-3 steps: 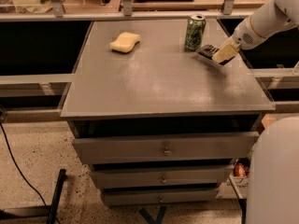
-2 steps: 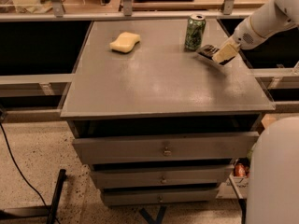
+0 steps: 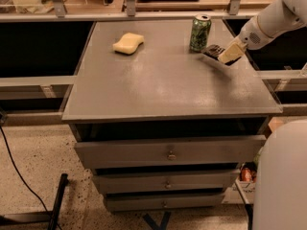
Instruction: Move rxbar chocolate near green can
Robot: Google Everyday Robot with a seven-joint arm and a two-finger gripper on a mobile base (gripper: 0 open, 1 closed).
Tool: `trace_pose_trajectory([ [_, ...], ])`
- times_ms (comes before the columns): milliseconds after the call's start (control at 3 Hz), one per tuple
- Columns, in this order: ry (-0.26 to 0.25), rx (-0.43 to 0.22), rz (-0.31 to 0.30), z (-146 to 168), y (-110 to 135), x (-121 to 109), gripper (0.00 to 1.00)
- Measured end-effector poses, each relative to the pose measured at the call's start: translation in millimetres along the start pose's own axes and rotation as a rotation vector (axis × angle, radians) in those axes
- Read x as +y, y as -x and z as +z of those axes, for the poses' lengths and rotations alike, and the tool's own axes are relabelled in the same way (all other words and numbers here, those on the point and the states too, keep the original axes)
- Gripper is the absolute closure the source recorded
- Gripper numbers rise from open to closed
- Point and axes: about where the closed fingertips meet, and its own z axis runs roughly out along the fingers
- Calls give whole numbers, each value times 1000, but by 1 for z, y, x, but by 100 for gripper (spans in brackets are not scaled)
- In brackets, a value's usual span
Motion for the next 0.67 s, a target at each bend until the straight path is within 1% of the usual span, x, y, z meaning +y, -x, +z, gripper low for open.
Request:
trace_pose_trajectory([
  [667,1,0,8,6,4,-2,13],
])
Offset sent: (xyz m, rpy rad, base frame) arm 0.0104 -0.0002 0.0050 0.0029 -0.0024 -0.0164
